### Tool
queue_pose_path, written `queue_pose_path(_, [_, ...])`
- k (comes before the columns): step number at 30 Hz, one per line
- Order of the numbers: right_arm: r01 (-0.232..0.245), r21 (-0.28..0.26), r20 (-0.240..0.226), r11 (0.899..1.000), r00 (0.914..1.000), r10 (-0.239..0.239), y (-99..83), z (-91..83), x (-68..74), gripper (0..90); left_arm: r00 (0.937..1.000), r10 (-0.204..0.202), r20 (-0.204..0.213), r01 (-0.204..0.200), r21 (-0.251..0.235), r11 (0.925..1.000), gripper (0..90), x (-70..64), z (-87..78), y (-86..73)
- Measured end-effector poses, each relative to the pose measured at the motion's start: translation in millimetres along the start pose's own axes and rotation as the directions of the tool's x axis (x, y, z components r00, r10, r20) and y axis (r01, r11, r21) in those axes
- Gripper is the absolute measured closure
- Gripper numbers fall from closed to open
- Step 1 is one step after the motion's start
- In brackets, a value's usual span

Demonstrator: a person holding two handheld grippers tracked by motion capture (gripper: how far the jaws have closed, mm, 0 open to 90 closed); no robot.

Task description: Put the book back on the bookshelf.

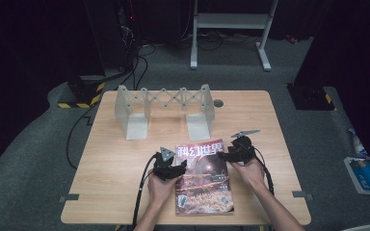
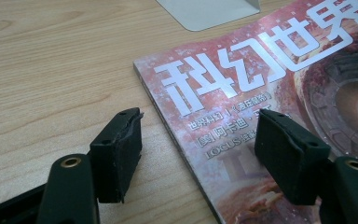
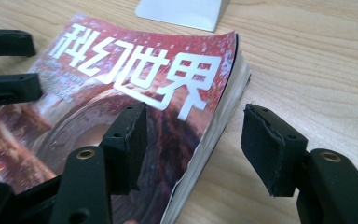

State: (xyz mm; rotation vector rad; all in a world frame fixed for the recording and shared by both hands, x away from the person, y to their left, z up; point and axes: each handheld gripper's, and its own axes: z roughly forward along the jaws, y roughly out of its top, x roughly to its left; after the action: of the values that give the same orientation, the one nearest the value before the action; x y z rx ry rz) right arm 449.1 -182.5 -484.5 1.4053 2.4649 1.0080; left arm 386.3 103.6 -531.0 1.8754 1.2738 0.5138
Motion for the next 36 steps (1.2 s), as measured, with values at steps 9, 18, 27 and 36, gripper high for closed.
queue_pose_path(9, [-0.081, 0.051, -0.003, 0.995, 0.9967, 0.081, 12.9, 9.7, -8.7, 40.3, 0.9996, 0.021, 0.018, -0.021, -0.004, 0.9998, 31.1, -0.7, 0.7, -0.3])
queue_pose_path(18, [-0.097, 0.133, 0.025, 0.986, 0.9953, 0.094, 22.3, 20.6, -6.2, 38.9, 0.9985, 0.029, 0.045, -0.029, -0.01, 0.9995, 33.3, -1.3, 1.7, -0.2])
queue_pose_path(27, [-0.143, 0.168, 0.042, 0.975, 0.9895, 0.138, 34.9, 23.2, -9.8, 37.5, 0.9987, 0.028, 0.044, -0.027, -0.011, 0.9996, 32.9, -1.7, 1.7, -0.4])
queue_pose_path(36, [-0.163, 0.188, 0.052, 0.968, 0.9864, 0.156, 41.8, 29.1, -7.7, 34.8, 0.9981, 0.039, 0.049, -0.038, -0.011, 0.9992, 35.8, -2.2, 1.0, -0.7])
